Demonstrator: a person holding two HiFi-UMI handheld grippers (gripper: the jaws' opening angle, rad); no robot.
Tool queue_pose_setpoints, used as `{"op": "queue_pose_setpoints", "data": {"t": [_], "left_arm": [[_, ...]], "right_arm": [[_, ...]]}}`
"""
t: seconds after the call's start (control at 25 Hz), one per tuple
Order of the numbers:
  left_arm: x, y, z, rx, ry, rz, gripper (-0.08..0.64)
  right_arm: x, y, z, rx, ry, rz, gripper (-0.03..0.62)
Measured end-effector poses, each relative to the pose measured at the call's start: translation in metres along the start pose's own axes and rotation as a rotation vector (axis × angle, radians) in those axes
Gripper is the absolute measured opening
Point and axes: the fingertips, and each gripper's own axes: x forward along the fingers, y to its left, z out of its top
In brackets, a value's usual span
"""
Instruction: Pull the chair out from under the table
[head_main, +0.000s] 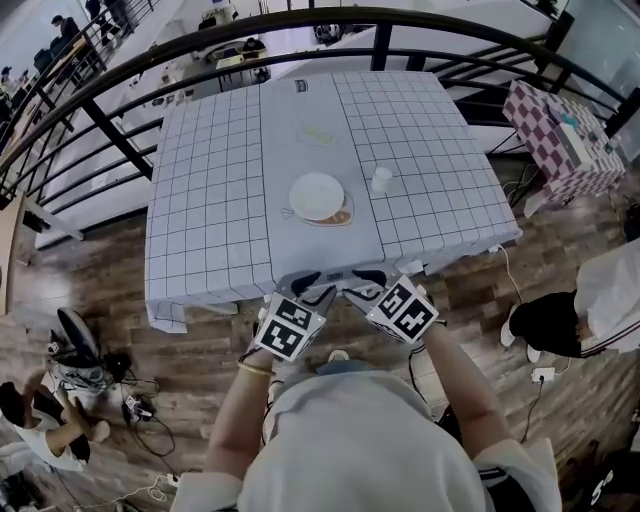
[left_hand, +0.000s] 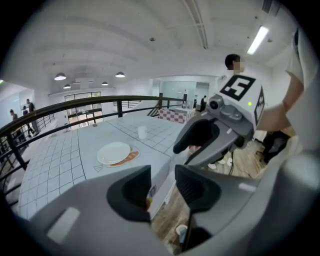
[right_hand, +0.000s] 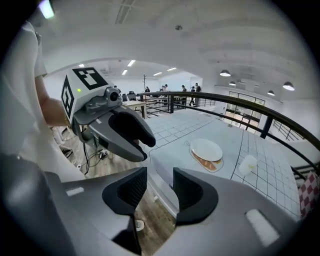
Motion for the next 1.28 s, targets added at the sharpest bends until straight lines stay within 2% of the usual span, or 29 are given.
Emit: {"op": "queue_pose_setpoints", "data": {"t": [0.24, 0.44, 0.56, 0.76, 1.04, 1.28], "left_arm": [[0.012, -0.01, -0.008, 0.113, 0.094, -0.07, 0.184], [0.024, -0.016, -0.025, 0.251, 0.217, -0.115, 0.235], [0.031, -0.018, -0.035, 0.305, 0.279, -0.132, 0.249], [0.043, -0.02, -0.05, 0.361, 0.358, -0.167, 0.255], [0.058, -0.019, -0.07, 0.432, 0.479, -0.204, 0.255], [0.07, -0.013, -0.082, 0.442, 0.539, -0.208, 0.238]], "right_arm": [[0.009, 0.004, -0.017, -0.155, 0.114, 0.114, 0.2], [0.017, 0.004, -0.03, -0.286, 0.211, 0.164, 0.237], [0.021, 0.005, -0.039, -0.349, 0.273, 0.205, 0.249], [0.031, 0.003, -0.053, -0.459, 0.375, 0.251, 0.247], [0.047, -0.002, -0.07, -0.548, 0.481, 0.306, 0.232], [0.06, -0.005, -0.083, -0.597, 0.544, 0.337, 0.194]]}}
